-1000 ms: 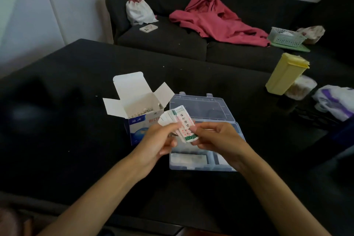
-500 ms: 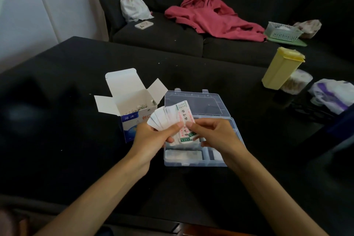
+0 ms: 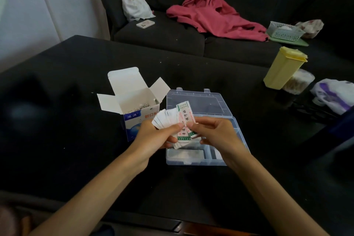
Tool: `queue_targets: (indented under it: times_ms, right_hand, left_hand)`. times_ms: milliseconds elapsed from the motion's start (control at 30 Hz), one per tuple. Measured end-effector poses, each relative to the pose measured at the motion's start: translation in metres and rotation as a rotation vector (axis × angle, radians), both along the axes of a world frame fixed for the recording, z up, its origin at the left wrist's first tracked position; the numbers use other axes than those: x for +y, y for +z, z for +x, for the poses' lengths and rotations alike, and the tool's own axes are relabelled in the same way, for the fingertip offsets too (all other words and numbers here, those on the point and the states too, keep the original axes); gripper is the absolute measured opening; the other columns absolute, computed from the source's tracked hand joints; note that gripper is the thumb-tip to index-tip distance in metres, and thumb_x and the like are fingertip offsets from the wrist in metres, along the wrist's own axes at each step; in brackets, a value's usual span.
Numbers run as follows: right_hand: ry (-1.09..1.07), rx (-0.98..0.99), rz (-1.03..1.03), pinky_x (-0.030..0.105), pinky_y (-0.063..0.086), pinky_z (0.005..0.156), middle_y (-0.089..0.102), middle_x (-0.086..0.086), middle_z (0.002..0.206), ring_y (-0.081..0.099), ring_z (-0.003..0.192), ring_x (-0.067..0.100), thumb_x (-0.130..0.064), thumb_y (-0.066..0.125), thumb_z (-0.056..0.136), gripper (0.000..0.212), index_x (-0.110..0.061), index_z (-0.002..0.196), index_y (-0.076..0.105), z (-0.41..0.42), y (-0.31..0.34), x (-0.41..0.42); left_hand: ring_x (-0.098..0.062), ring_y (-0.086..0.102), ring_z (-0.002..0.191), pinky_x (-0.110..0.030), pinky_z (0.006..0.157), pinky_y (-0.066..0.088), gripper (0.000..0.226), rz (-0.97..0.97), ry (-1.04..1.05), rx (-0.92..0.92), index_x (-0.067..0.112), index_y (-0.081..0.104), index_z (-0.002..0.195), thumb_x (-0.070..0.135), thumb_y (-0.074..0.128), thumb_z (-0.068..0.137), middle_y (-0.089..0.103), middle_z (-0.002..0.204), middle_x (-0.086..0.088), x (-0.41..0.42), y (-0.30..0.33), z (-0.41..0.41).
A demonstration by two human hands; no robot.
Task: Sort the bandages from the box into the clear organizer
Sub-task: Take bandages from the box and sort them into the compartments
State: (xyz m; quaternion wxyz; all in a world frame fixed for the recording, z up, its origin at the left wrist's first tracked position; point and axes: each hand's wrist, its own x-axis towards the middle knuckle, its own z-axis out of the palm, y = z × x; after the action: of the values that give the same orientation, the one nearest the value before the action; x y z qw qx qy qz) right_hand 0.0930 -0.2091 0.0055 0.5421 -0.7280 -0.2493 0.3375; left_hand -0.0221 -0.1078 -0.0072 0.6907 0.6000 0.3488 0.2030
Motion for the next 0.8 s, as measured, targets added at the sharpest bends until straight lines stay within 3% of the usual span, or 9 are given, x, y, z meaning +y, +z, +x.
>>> queue_targets:
  times_ms: [100,200,300,500,533,633,667,700,800]
  right_hand:
    - [-0.077,-0.038,0.041,0.013,0.050,0.051,0.072,-0.005,0.076,0.069,0.065,0.007,-0.019,0.072,0.078,0.006,-0.020,0.081,0.067,-0.002,-0.001,0.003]
    - [-0.116,0.003,0.042,0.014,0.048,0.053,0.073,-0.001,0.082,0.069,0.068,0.008,-0.022,0.073,0.078,0.009,-0.017,0.085,0.069,-0.005,-0.003,0.004]
    - [-0.059,0.111,0.006,0.018,0.049,0.058,0.073,-0.002,0.082,0.068,0.073,0.009,-0.025,0.069,0.081,0.013,-0.019,0.092,0.070,-0.005,-0.003,0.004]
    - [-0.054,0.071,0.067,0.018,0.054,0.063,0.071,-0.002,0.091,0.068,0.076,0.004,-0.019,0.064,0.086,0.005,-0.018,0.091,0.066,-0.003,-0.005,0.004]
    - [-0.088,-0.097,0.108,0.017,0.055,0.064,0.071,-0.002,0.094,0.068,0.076,0.003,-0.018,0.064,0.086,0.006,-0.017,0.092,0.065,-0.003,-0.006,0.003]
    - [-0.113,-1.147,0.271,0.019,0.054,0.077,0.072,0.000,0.092,0.068,0.083,0.007,-0.017,0.067,0.084,0.012,-0.013,0.095,0.072,0.006,-0.011,-0.005]
    - [-0.067,-1.402,0.329,0.020,0.050,0.084,0.073,0.002,0.091,0.068,0.085,0.010,-0.017,0.067,0.085,0.012,-0.012,0.093,0.073,0.011,-0.013,-0.008]
    - [-0.035,-1.532,0.358,0.022,0.047,0.089,0.073,0.003,0.092,0.068,0.088,0.012,-0.018,0.066,0.085,0.013,-0.011,0.093,0.074,0.014,-0.013,-0.010]
    - [-0.016,-1.631,0.338,0.027,0.045,0.093,0.073,0.003,0.095,0.068,0.092,0.015,-0.026,0.063,0.087,0.019,-0.013,0.093,0.075,0.016,-0.013,-0.013]
  left_hand:
    - [-0.006,0.065,0.059,-0.016,0.051,0.051,0.018,-0.036,0.034,0.002,0.026,0.063,0.099,0.020,0.070,0.083,0.072,0.083,-0.001,0.000,-0.002,0.001]
    - [-0.013,0.068,0.071,-0.023,0.061,0.057,0.017,-0.050,0.084,-0.018,0.027,0.066,0.092,0.022,0.074,0.078,0.074,0.081,0.002,-0.003,-0.003,0.001]
    - [-0.011,0.067,0.068,-0.021,0.060,0.056,0.017,-0.060,0.117,-0.023,0.027,0.067,0.086,0.024,0.078,0.074,0.074,0.076,0.005,-0.004,-0.002,0.001]
    - [-0.010,0.071,0.069,-0.023,0.063,0.059,0.011,-0.165,0.036,-0.021,0.026,0.064,0.094,0.024,0.068,0.084,0.074,0.085,0.001,-0.001,0.008,-0.002]
    - [-0.008,0.070,0.065,-0.022,0.061,0.058,0.009,-0.173,0.030,-0.008,0.026,0.063,0.095,0.023,0.065,0.086,0.073,0.087,0.000,0.001,0.009,-0.003]
    - [-0.004,0.064,0.051,-0.015,0.047,0.046,0.010,-0.159,0.020,0.065,0.025,0.063,0.101,0.025,0.059,0.091,0.072,0.088,-0.001,0.006,0.013,-0.006]
    - [-0.003,0.060,0.047,-0.014,0.046,0.041,0.010,-0.152,0.002,0.071,0.024,0.064,0.099,0.024,0.057,0.092,0.072,0.082,0.000,0.007,0.014,-0.007]
    - [-0.003,0.056,0.045,-0.014,0.046,0.037,0.010,-0.150,-0.014,0.069,0.022,0.065,0.096,0.023,0.056,0.093,0.072,0.072,0.003,0.008,0.016,-0.008]
    - [-0.003,0.050,0.041,-0.015,0.046,0.034,0.011,-0.178,-0.032,0.047,0.018,0.063,0.096,0.024,0.054,0.092,0.068,0.061,0.004,0.009,0.022,-0.011]
